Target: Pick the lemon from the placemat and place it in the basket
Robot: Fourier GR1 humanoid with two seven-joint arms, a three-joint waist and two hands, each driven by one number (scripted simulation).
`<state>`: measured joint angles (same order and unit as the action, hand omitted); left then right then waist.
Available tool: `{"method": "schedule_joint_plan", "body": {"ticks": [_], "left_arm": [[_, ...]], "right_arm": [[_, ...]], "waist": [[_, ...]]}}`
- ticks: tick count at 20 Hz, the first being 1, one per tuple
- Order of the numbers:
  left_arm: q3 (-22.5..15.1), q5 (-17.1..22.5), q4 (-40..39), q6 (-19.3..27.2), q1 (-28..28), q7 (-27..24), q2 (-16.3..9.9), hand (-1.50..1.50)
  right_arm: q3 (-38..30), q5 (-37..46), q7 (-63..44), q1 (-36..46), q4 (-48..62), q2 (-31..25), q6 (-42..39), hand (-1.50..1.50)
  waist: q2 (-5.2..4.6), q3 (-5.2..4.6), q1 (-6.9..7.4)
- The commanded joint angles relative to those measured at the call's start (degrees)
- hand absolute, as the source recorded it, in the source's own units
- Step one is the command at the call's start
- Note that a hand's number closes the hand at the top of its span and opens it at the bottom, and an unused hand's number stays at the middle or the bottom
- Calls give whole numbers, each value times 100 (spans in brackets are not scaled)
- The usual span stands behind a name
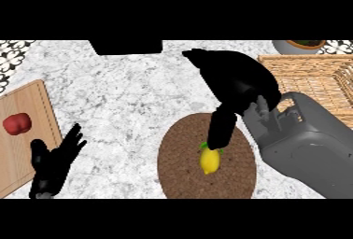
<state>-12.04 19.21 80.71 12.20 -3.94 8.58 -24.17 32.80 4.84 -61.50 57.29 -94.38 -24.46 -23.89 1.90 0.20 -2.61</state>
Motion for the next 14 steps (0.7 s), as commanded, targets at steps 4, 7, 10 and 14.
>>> {"method": "schedule_joint_plan", "body": {"ticks": [4,7,10,14], "left_arm": [[-97,5,-418,8,-73,385,101,0],[-119,-51,55,-1,-392,376,-57,0],[-93,-24,-356,-144,-254,238,47,0],[-249,-211,-251,30,-305,184,258,0]], "right_arm": [[-116,-1112,-1376,153,-527,-576,-885,-150],[-123,-1388,-1717,163,-741,-687,-640,-150],[187,-1371,-1826,53,-879,-618,-300,-150],[221,-1131,-1561,-57,-712,-527,16,-150]], "waist": [[-102,-37,-40],[-76,-28,88],[-114,-38,73],[-159,-29,212]]}}
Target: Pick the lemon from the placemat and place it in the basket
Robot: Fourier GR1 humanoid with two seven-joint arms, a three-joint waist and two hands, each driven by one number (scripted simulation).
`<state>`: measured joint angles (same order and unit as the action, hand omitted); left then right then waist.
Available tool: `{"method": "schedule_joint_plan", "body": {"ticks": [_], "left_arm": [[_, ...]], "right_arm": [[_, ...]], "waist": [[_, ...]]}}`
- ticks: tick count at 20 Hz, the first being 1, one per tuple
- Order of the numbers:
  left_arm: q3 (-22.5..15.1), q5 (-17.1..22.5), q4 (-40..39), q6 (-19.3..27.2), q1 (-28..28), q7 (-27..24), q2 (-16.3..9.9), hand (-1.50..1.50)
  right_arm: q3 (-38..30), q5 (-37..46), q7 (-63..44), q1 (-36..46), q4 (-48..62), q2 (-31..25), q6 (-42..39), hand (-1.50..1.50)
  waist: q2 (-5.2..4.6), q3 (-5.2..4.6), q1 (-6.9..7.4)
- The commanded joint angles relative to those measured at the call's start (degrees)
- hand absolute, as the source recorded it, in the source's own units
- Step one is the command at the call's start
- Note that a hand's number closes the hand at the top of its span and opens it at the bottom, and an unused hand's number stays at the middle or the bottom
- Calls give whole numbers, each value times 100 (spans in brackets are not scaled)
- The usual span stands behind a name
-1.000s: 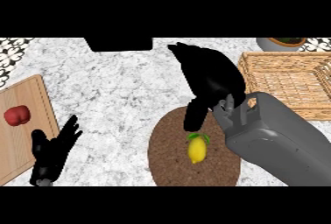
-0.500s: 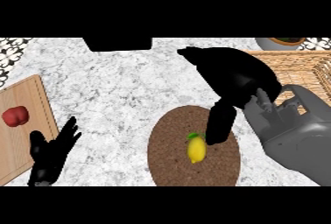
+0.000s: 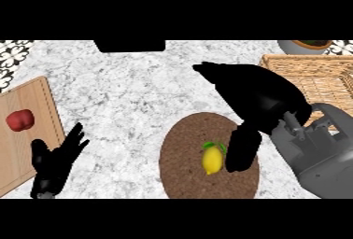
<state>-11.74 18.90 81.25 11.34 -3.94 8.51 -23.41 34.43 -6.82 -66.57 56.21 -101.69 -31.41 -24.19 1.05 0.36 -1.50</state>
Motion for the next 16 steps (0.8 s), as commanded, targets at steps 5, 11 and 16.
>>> {"method": "schedule_joint_plan", "body": {"ticks": [5,11,16], "left_arm": [[-89,-83,-214,-21,-208,336,21,0],[-84,-188,-164,87,-115,464,62,0],[-137,-273,-357,-28,-81,341,168,0]], "right_arm": [[387,565,-837,-535,-271,119,331,-150],[948,1068,-784,-1021,-119,264,411,-150],[1112,1443,-689,-1295,-139,545,582,-150]], "waist": [[-80,-40,95],[-85,-41,95],[-93,-42,109]]}}
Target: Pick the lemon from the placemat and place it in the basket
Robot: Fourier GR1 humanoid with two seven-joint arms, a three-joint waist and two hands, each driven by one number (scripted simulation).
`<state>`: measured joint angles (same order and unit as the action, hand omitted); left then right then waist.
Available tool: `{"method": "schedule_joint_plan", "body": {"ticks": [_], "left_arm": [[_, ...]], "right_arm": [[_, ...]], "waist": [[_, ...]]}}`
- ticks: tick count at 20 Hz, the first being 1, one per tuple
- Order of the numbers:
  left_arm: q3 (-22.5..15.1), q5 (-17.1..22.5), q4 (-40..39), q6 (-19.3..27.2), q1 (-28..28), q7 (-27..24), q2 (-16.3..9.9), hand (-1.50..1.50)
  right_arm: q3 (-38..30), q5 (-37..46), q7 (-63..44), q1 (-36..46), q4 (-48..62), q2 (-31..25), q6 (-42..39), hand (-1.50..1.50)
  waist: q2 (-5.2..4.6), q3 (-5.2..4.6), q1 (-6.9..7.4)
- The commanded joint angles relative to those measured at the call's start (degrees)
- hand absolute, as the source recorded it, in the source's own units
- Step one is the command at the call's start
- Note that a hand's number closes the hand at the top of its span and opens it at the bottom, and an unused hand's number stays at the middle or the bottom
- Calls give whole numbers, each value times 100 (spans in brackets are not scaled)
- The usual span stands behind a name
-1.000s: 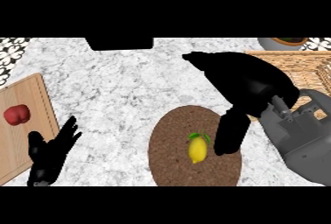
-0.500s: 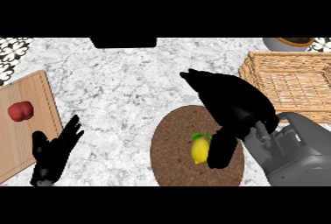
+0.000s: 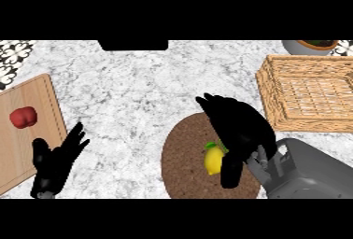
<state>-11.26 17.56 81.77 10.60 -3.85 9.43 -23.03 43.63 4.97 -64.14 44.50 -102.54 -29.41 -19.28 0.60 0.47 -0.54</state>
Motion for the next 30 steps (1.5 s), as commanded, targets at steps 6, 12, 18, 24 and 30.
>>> {"method": "schedule_joint_plan", "body": {"ticks": [6,12,18,24,30], "left_arm": [[-24,-57,-289,-112,-250,278,8,0],[-71,-178,-513,-59,-251,106,277,0],[41,-140,-101,-216,-412,288,107,0],[-2,-308,-235,-182,-278,352,233,0],[33,-397,-455,-203,-229,168,350,0]], "right_arm": [[348,979,-424,-890,-73,229,373,-150],[266,1311,-81,-1190,23,136,293,-150],[209,1765,-33,-1279,347,686,373,-150],[224,2082,234,-1276,1020,1136,351,-150],[262,2110,454,-1518,1453,981,33,-150]], "waist": [[-50,-49,24],[-57,-50,13],[-52,-48,69],[-63,-49,85],[-76,-51,72]]}}
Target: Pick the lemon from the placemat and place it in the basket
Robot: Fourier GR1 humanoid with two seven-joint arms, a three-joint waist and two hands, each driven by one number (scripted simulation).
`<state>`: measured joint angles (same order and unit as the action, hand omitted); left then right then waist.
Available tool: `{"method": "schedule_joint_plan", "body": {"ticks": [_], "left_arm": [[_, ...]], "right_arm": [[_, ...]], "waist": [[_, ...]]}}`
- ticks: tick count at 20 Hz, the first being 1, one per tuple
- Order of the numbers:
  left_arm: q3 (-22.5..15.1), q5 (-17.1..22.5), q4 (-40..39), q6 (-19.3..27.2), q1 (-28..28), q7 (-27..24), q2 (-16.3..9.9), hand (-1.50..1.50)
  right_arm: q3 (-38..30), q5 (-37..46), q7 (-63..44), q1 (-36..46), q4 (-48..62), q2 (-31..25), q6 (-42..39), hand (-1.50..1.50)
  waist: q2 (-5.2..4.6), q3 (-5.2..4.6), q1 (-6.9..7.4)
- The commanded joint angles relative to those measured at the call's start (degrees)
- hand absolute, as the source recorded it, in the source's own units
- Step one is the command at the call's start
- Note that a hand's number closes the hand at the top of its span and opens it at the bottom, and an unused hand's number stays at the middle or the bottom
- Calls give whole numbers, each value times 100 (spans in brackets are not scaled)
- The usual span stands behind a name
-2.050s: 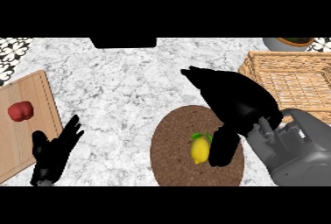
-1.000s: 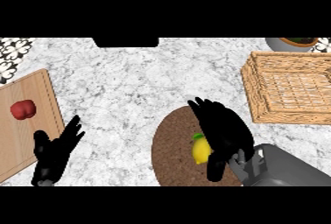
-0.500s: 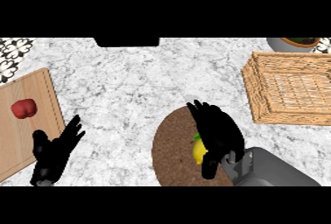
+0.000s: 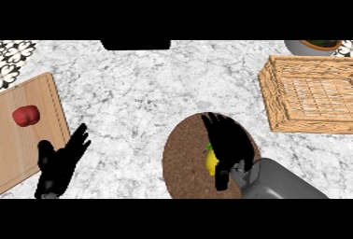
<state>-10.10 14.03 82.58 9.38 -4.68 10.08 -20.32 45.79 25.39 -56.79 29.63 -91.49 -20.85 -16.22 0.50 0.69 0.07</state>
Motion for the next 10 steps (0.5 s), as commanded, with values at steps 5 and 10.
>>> {"method": "schedule_joint_plan", "body": {"ticks": [5,10], "left_arm": [[-39,-89,-243,-55,-168,387,55,0],[37,-93,-202,-34,-127,536,127,0]], "right_arm": [[-196,238,-220,-171,311,217,-243,-150],[-32,609,-57,-465,252,309,-159,-150]], "waist": [[-46,-70,-9],[-44,-70,-20]]}}
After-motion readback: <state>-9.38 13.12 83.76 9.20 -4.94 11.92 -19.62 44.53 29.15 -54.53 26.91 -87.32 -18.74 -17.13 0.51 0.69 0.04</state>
